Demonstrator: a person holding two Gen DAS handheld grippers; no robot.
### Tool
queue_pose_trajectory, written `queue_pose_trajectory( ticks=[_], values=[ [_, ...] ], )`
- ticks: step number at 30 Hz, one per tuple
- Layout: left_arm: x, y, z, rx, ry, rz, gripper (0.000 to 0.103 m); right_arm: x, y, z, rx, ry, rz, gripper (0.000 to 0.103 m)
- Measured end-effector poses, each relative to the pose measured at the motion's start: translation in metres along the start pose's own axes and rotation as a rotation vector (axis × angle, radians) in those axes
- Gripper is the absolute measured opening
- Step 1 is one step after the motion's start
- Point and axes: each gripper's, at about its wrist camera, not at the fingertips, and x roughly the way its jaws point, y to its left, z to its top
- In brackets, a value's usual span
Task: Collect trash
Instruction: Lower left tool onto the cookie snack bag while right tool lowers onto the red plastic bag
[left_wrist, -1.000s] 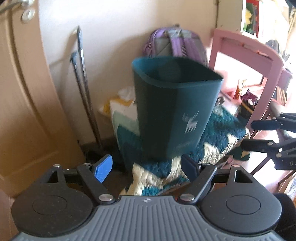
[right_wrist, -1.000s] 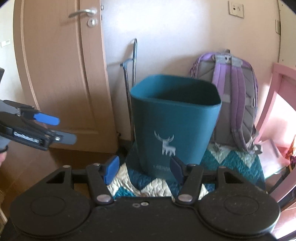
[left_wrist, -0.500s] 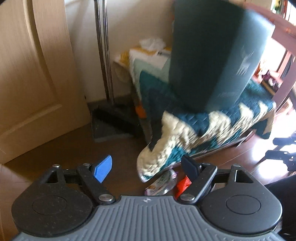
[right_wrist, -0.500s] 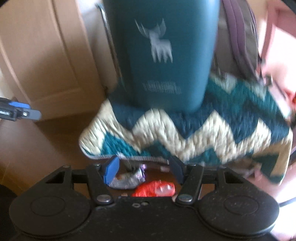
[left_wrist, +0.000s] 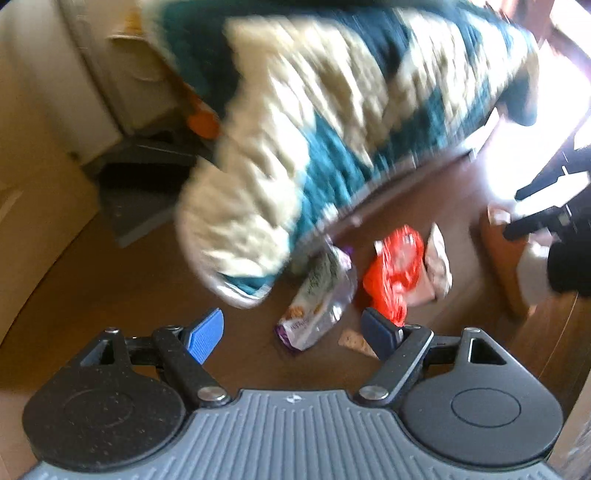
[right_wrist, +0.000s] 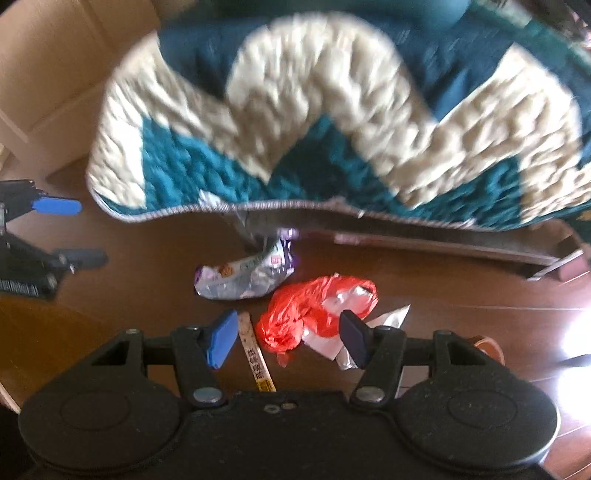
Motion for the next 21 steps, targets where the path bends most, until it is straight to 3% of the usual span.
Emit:
queue_pose_trajectory(
  ticks=[4,13,17,21],
  values=[
    [0.045,-0.013,-0.007,0.046,0.046,-0.016,0.082,0.044,0.001,0.006,0.023,0.071,0.013,0.060],
    [0.144,-0.015,-0.017,0.030,0.128,-0.036,0.082,0.132,0.002,0.012,0.073,0.183,0.007,0.060],
    [0.178,-0.019,-0.024,0.076,0.158,-0.021,0.082,0.170,0.004,0.007,0.088,0.242,-0.009,0.060],
    [0.208,-0.020,-0.024,0.060,0.176,-0.003,0.082,0.199,0.005,0.008,0.156,0.274,0.004,0.060]
  ],
)
